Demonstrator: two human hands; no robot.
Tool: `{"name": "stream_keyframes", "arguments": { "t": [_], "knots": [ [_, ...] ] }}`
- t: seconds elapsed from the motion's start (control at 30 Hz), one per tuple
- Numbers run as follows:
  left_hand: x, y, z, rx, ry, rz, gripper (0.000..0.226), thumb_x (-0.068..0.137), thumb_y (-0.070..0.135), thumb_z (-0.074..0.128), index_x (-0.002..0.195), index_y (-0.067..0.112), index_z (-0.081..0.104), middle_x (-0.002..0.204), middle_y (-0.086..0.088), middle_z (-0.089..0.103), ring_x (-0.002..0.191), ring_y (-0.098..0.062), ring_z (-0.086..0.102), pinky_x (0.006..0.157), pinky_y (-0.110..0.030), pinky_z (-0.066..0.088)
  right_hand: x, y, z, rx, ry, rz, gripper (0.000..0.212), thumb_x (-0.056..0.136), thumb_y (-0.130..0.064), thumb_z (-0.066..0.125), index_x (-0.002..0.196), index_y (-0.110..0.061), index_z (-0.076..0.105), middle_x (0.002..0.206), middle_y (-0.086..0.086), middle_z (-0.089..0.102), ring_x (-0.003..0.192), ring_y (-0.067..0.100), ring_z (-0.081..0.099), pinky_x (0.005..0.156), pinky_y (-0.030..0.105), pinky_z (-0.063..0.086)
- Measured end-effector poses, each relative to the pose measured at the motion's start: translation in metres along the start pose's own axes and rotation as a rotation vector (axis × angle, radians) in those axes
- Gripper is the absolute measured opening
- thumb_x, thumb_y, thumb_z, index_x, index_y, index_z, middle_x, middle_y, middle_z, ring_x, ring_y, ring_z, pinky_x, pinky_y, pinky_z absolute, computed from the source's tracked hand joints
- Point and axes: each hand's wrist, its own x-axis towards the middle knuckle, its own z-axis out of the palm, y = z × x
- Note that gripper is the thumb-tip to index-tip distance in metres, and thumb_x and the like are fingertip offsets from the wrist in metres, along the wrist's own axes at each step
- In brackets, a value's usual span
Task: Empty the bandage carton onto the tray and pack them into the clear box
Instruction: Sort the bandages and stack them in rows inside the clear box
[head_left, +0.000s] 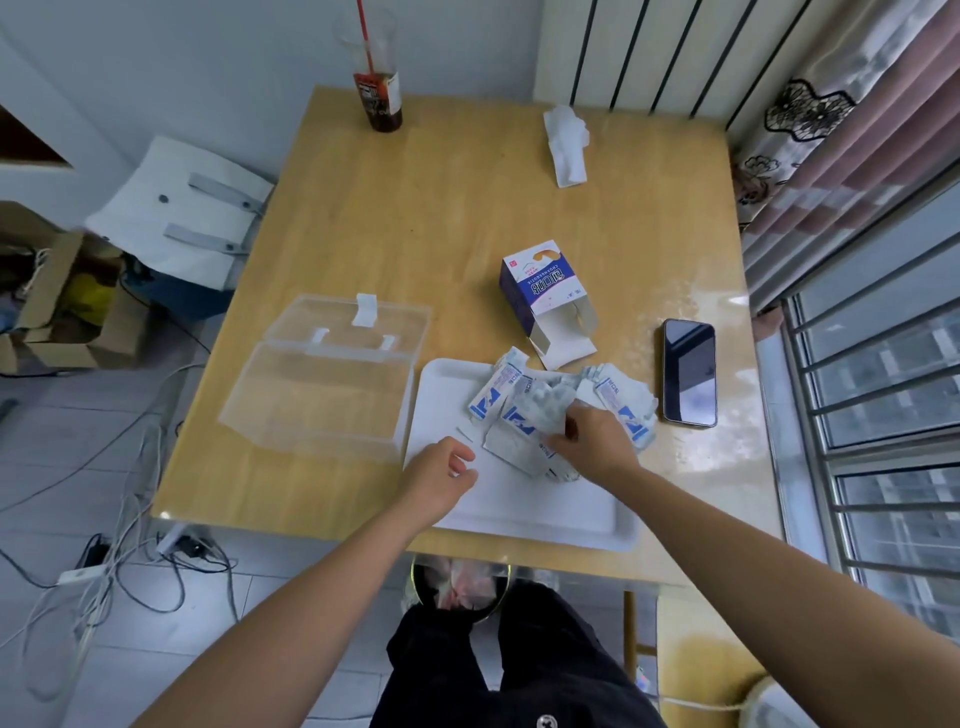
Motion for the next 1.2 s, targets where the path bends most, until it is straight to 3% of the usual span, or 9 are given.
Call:
{"name": "stream_keyframes", "arguments": {
  "t": [0.1,0.27,0.4,0.6,0.73,0.87,0.97,1.1,1.2],
  "knots": [
    [0.002,0.013,0.002,-0.197,0.011,-0.032,0.010,0.091,0.024,0.059,0.101,0.020,0.058,0.096,-0.001,0.061,0.081,-0.016,0.061,0.078,-0.033,0.052,-0.001,-0.007,0.001,0.191,-0.056,-0.047,0.025,0.082,-0.028,0.068,0.080,-0.005,0.059,0.068,0.000,0.055,0.064,0.018,0.049,0.054,0.028,0.034],
    [-0.003,0.033,0.007,-0.700,-0.065,-0.149,0.021,0.096,0.019,0.055,0.113,0.009,0.059,0.108,-0.015,0.066,0.084,-0.022,0.065,0.075,-0.030,0.056,-0.016,-0.016,0.013,0.342,-0.337,-0.100,0.022,0.084,-0.027,0.070,0.095,-0.009,0.067,0.084,0.005,0.066,0.073,0.013,0.055,0.069,0.027,0.044],
    [-0.003,0.038,0.010,-0.818,-0.083,-0.138,0.024,0.099,0.012,0.049,0.120,0.009,0.058,0.104,-0.014,0.069,0.085,-0.024,0.068,0.070,-0.029,0.059,-0.022,-0.022,0.017,0.625,-0.281,0.029,0.031,0.095,-0.030,0.058,0.071,-0.011,0.057,0.058,-0.008,0.053,0.051,0.005,0.047,0.053,0.019,0.038],
    [-0.002,0.043,0.004,-0.926,-0.050,-0.133,0.020,0.099,0.009,0.046,0.115,0.009,0.060,0.101,-0.011,0.069,0.090,-0.022,0.067,0.068,-0.028,0.059,-0.017,-0.020,0.014,0.763,-0.200,0.090,0.032,0.094,-0.031,0.061,0.069,-0.011,0.053,0.062,0.000,0.052,0.056,0.012,0.047,0.051,0.019,0.038],
    [0.000,0.041,0.005,-0.824,-0.016,-0.130,0.018,0.096,0.006,0.053,0.111,0.005,0.061,0.096,-0.009,0.070,0.082,-0.020,0.068,0.067,-0.028,0.058,-0.018,-0.021,0.016,0.745,-0.349,0.060,0.031,0.092,-0.036,0.061,0.099,-0.007,0.065,0.083,0.006,0.069,0.069,0.018,0.064,0.055,0.026,0.050],
    [0.007,0.038,0.003,-0.760,0.067,-0.162,0.007,0.094,0.005,0.056,0.099,0.002,0.060,0.088,-0.012,0.069,0.072,-0.018,0.068,0.057,-0.024,0.056,-0.009,-0.010,0.013,0.891,-0.211,0.199,0.027,0.089,-0.033,0.066,0.092,-0.007,0.066,0.095,0.013,0.068,0.082,0.024,0.064,0.066,0.034,0.052],
    [0.019,0.031,0.000,-0.633,0.132,-0.198,0.008,0.094,0.006,0.054,0.094,0.005,0.063,0.090,-0.012,0.066,0.080,-0.025,0.064,0.068,-0.032,0.056,-0.007,0.003,0.007,0.962,-0.147,0.291,0.028,0.090,-0.031,0.065,0.101,-0.006,0.068,0.106,0.015,0.069,0.097,0.032,0.065,0.085,0.046,0.054],
    [0.025,0.038,0.002,-0.125,0.291,-0.102,0.019,0.091,0.017,0.059,0.108,0.009,0.060,0.103,-0.007,0.052,0.090,-0.027,0.053,0.076,-0.034,0.046,-0.011,0.007,0.004,1.016,-0.189,0.289,0.027,0.095,-0.027,0.057,0.109,-0.005,0.065,0.109,0.016,0.068,0.095,0.030,0.064,0.073,0.036,0.054],
    [0.012,0.057,0.006,-0.226,0.349,-0.033,0.028,0.093,0.021,0.057,0.120,0.011,0.056,0.118,-0.009,0.053,0.097,-0.023,0.056,0.076,-0.028,0.047,-0.012,0.001,0.005,1.117,-0.177,0.286,0.026,0.096,-0.022,0.056,0.115,-0.006,0.062,0.110,0.013,0.068,0.098,0.030,0.064,0.072,0.035,0.053]
  ]
}}
